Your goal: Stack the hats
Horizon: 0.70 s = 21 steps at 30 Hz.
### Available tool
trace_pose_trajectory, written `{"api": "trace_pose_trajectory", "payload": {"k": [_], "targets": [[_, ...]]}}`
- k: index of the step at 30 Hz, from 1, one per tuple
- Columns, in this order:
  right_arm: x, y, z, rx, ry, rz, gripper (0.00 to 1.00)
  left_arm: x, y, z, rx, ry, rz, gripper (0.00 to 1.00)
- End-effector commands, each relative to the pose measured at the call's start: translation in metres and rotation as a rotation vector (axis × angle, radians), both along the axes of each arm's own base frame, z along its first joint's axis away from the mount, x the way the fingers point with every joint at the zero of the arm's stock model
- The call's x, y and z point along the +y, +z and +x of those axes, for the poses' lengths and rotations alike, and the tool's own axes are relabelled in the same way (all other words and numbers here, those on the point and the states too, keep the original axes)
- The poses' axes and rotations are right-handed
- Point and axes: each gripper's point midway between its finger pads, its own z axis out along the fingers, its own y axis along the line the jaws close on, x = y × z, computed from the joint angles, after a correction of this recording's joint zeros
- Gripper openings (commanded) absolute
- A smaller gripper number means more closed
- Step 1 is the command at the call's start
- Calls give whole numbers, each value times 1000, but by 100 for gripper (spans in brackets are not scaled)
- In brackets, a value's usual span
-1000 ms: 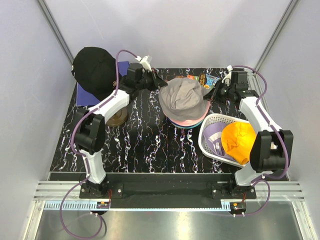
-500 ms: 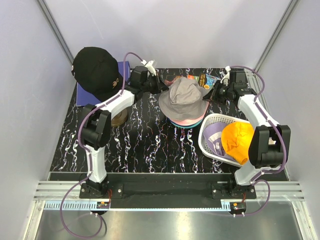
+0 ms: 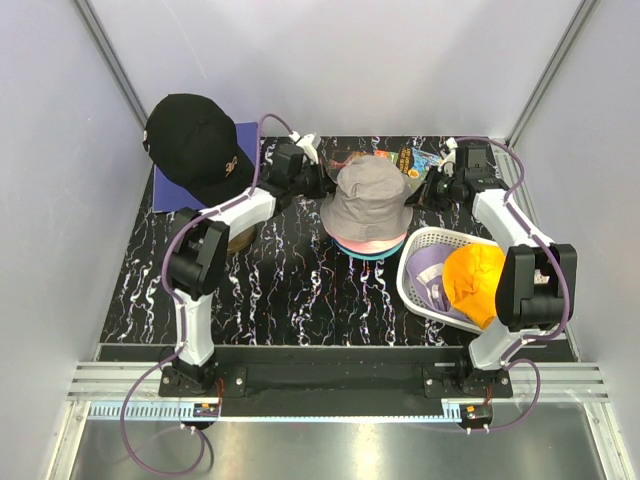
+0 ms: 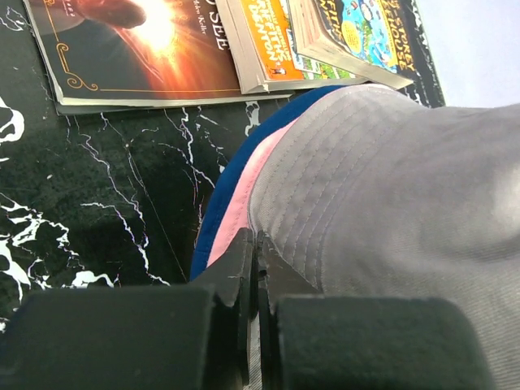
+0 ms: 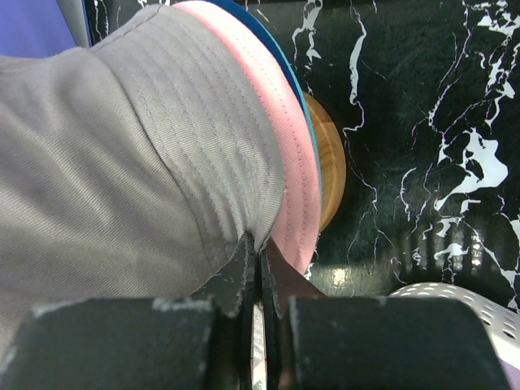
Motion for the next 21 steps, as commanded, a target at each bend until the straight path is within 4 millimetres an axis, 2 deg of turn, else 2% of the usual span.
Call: {"api": "trace_pose_trajectory", "payload": {"k": [1,3,6,7,9,10,12,13,14,15,16,18,19,20,21], "targets": [[-20,-47,-19,131,-26,-118,0,18,-52,-10,56,41,156,0],[-21,-45,-20,128,-25,-118,0,13,-49,-12,49,32,151,0],[-21,-34,-17,100,-31,-118,0,4,-28,-3,14,29,118,0],[-21,-30,-17,94,-35,-116,0,-1,-9,4,-18,30,91,0],[-20,-16,-13,60,-40,-110,1,-3,9,6,-24,36,74,0],[-21,-11,-13,53,-47,-109,1,-5,21,8,-38,40,56,5],[-21,4,-11,20,-63,-107,4,-7,58,14,-85,53,15,30],[-22,8,-10,12,-71,-104,8,-7,69,14,-98,58,3,41],[-22,13,-9,0,-75,-101,15,-6,81,16,-118,73,-3,63],[-21,18,-9,-8,-76,-99,21,-3,91,15,-127,86,-7,68],[-22,23,-9,-17,-84,-93,37,0,107,12,-152,92,-16,71],[-22,28,-10,-28,-87,-91,50,6,116,7,-162,104,-7,77],[-23,34,-11,-40,-95,-97,54,9,129,2,-178,106,-15,79],[-25,35,-12,-44,-103,-101,60,12,132,-1,-179,112,-14,82],[-27,37,-15,-44,-110,-107,62,15,126,-7,-163,113,-7,82]]}}
